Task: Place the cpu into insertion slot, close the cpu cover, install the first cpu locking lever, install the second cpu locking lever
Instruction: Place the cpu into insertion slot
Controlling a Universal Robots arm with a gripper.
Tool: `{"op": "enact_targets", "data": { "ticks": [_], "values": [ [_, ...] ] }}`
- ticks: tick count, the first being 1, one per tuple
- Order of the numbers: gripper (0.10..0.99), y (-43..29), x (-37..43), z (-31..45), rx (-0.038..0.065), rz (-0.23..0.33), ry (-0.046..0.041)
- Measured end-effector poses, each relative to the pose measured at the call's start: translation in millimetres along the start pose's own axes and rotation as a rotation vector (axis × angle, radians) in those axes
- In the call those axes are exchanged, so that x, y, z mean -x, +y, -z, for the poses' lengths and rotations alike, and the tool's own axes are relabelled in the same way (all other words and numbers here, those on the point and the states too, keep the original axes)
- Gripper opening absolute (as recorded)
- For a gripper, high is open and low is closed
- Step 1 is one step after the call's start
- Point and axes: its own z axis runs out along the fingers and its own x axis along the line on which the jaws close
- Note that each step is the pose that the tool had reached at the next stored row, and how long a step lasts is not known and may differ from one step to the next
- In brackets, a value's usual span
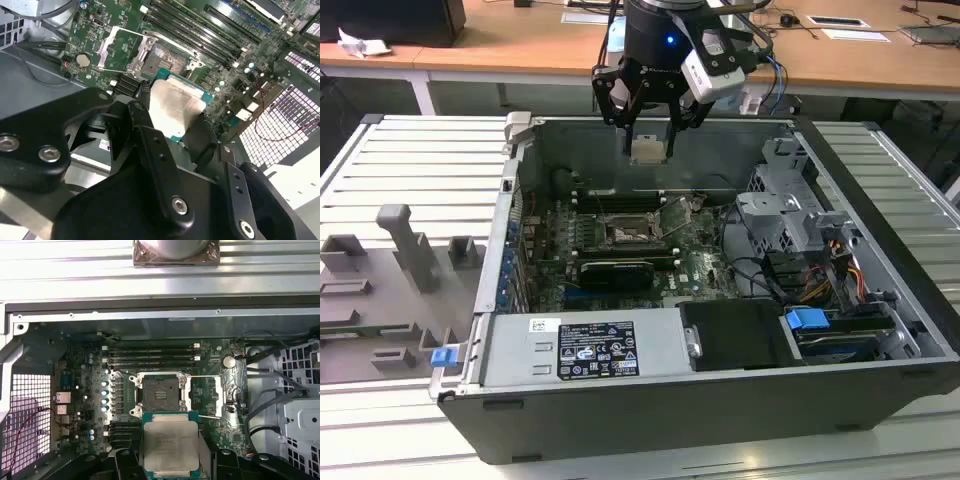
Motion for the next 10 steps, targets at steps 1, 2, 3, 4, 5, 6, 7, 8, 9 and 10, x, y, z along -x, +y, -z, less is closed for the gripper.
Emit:
{"op": "enact_targets", "data": {
  "ticks": [1,2,3,4,5,6,7,8,9,10],
  "values": [
    [0.529,0.0,0.0,0.0,0.000,-0.003,-0.0002],
    [0.529,0.0,0.0,0.0,0.000,-0.009,-0.0008],
    [0.529,0.0,0.0,0.0,0.000,-0.017,-0.0014],
    [0.529,0.0,0.0,-0.1,0.000,-0.021,-0.0018],
    [0.529,0.0,0.0,-0.1,0.000,-0.023,-0.0020],
    [0.529,0.0,0.0,-0.1,0.000,-0.026,-0.0023],
    [0.529,0.0,0.0,-0.2,0.001,-0.029,-0.0025],
    [0.529,0.0,0.0,-0.2,0.001,-0.032,-0.0029],
    [0.529,0.0,0.0,-0.2,0.001,-0.036,-0.0032],
    [0.529,0.0,0.0,-0.2,0.001,-0.038,-0.0034]
  ]
}}
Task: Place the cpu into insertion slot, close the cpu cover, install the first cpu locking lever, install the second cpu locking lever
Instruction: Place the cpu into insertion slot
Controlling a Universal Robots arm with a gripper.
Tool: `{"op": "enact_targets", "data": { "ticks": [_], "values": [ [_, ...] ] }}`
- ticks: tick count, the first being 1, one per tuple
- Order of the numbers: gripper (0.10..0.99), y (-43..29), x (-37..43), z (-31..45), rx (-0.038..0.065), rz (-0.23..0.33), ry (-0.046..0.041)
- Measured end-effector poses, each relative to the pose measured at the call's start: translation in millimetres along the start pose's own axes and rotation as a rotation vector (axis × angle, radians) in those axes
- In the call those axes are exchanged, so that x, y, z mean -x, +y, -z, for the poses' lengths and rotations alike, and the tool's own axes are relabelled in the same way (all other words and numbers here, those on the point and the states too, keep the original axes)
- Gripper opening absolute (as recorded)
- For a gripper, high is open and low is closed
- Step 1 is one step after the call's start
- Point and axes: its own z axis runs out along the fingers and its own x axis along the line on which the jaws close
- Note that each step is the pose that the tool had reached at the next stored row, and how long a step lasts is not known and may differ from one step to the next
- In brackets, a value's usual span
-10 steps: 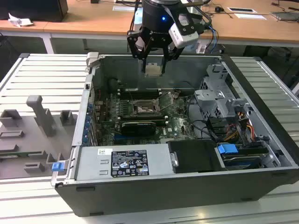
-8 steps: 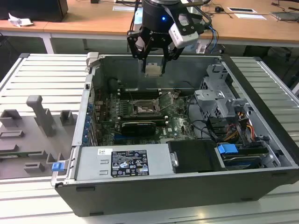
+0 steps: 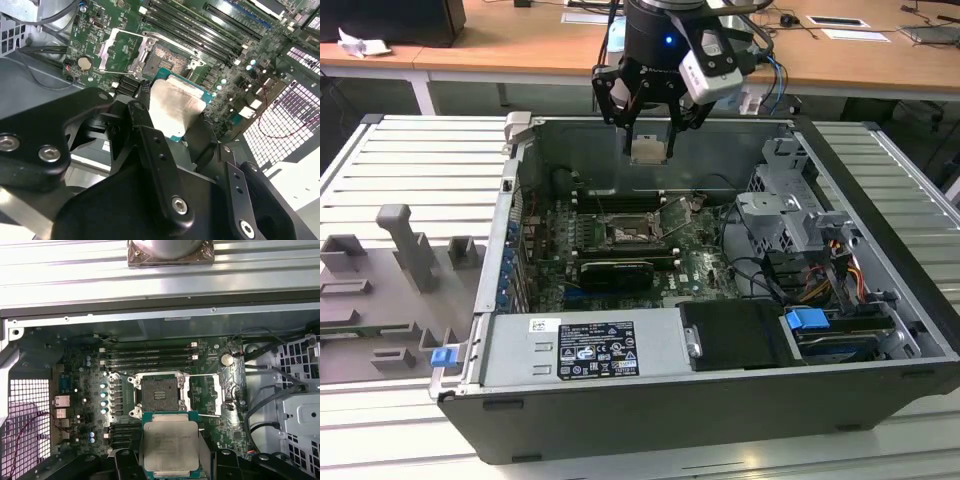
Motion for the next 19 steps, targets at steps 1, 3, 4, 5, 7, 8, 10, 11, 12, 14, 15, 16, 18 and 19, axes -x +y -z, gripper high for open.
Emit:
{"op": "enact_targets", "data": {
  "ticks": [1,3,4,5,7,8,10,11,12,14,15,16,18,19],
  "values": [
    [0.529,0.0,0.0,-0.1,0.000,-0.005,-0.0004],
    [0.529,0.0,0.0,-0.1,0.000,-0.016,-0.0015],
    [0.529,0.0,0.0,-0.2,0.001,-0.020,-0.0018],
    [0.529,0.0,0.0,-0.2,0.001,-0.023,-0.0021],
    [0.529,0.0,0.0,-0.2,0.001,-0.034,-0.0031],
    [0.529,0.0,0.0,-0.2,0.001,-0.040,-0.0036],
    [0.529,0.0,0.0,-0.2,0.001,-0.047,-0.0043],
    [0.529,0.0,0.0,-0.2,0.001,-0.049,-0.0044],
    [0.529,0.0,0.0,-0.2,0.001,-0.053,-0.0048],
    [0.529,0.0,0.0,-0.3,0.001,-0.062,-0.0056],
    [0.529,0.0,0.0,-0.3,0.001,-0.065,-0.0059],
    [0.529,0.0,0.0,-0.3,0.001,-0.068,-0.0061],
    [0.529,0.0,0.0,-0.4,0.002,-0.077,-0.0070],
    [0.529,0.0,0.0,-0.4,0.002,-0.080,-0.0072]
  ]
}}
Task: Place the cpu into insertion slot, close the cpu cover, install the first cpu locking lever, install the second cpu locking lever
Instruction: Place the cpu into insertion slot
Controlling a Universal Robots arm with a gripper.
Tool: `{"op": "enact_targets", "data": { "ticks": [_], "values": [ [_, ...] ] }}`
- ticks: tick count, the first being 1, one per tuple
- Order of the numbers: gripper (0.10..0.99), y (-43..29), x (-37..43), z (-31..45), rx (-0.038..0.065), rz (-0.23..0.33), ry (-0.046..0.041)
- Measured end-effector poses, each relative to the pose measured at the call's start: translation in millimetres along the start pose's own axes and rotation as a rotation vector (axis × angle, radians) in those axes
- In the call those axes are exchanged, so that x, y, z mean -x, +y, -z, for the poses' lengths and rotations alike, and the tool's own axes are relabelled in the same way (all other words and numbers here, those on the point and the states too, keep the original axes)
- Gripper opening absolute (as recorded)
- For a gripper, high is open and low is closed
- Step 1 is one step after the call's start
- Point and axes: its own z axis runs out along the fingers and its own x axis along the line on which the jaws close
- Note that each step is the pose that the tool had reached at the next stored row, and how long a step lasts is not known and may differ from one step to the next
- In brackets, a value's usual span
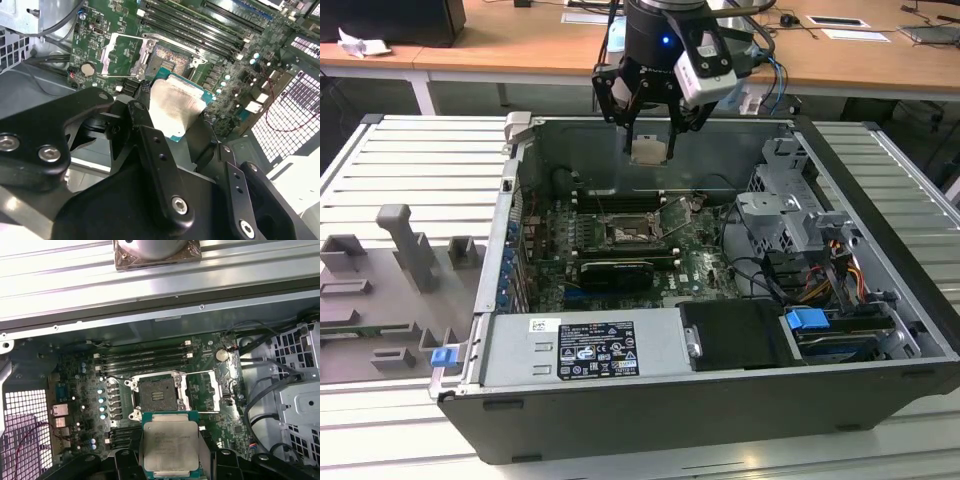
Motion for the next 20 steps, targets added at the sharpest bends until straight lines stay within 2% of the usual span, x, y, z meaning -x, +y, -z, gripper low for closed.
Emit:
{"op": "enact_targets", "data": {
  "ticks": [20],
  "values": [
    [0.529,-0.1,0.0,-0.6,0.002,-0.083,-0.0074]
  ]
}}
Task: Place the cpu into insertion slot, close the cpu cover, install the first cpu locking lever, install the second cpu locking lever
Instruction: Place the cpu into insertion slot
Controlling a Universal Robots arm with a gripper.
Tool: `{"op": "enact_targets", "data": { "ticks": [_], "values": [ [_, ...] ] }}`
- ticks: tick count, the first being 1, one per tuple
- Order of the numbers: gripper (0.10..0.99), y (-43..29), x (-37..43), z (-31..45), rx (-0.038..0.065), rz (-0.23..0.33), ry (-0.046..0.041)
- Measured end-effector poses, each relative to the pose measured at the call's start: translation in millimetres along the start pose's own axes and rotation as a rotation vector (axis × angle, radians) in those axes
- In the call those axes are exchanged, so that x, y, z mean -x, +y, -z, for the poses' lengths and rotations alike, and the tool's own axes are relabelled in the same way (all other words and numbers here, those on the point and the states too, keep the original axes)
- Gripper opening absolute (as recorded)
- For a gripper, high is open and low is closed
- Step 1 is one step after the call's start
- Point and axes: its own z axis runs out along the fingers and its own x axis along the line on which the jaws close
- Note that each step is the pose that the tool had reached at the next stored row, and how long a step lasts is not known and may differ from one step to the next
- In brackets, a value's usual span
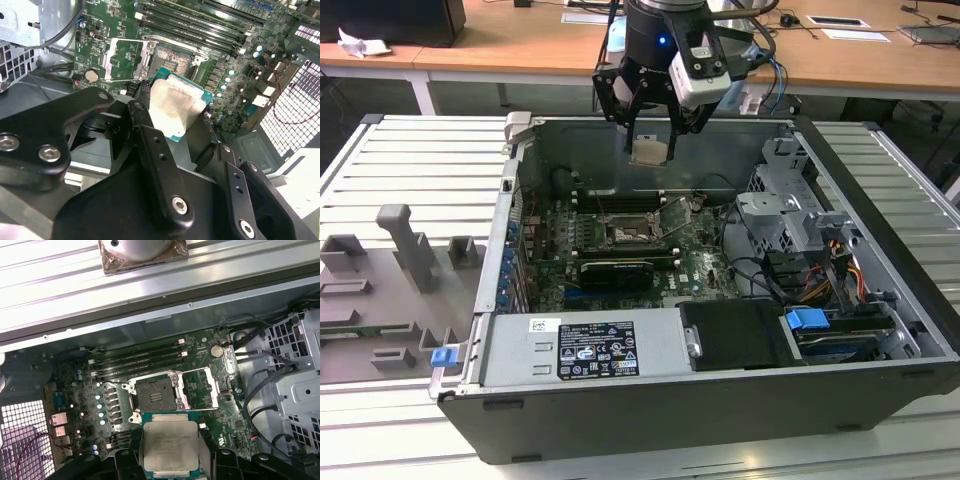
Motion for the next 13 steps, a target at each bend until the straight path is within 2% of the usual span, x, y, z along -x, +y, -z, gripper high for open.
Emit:
{"op": "enact_targets", "data": {
  "ticks": [13],
  "values": [
    [0.529,-0.1,0.0,-1.5,0.002,-0.077,-0.0070]
  ]
}}
